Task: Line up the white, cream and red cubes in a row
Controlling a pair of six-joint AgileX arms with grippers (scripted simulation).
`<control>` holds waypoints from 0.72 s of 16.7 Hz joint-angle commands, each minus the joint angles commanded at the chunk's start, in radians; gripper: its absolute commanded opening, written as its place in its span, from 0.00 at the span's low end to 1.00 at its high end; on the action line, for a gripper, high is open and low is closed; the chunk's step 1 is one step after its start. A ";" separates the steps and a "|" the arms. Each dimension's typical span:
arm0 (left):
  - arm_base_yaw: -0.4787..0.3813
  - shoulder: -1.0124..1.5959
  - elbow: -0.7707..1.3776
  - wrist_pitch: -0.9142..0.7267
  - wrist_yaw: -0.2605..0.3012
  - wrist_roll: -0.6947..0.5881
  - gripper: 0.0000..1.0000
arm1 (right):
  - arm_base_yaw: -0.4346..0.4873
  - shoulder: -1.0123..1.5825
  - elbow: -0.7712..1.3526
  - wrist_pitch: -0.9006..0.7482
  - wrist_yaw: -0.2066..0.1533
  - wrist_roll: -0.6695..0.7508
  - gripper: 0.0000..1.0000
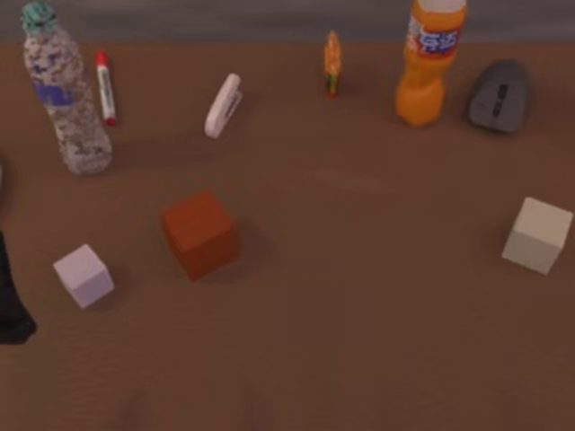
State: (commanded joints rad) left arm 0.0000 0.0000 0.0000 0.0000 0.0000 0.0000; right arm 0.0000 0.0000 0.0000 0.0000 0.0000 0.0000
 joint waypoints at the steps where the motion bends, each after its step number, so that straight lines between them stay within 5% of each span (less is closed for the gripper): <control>1: 0.000 0.000 0.000 0.000 0.000 0.000 1.00 | 0.000 0.000 0.000 0.000 0.000 0.000 1.00; 6: -0.011 0.104 0.096 -0.067 0.002 0.050 1.00 | 0.000 0.000 0.000 0.000 0.000 0.000 1.00; 12: -0.041 0.562 0.428 -0.322 -0.001 0.232 1.00 | 0.000 0.000 0.000 0.000 0.000 0.000 1.00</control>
State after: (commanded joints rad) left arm -0.0411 0.5623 0.4275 -0.3225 -0.0008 0.2323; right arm 0.0000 0.0000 0.0000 0.0000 0.0000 0.0000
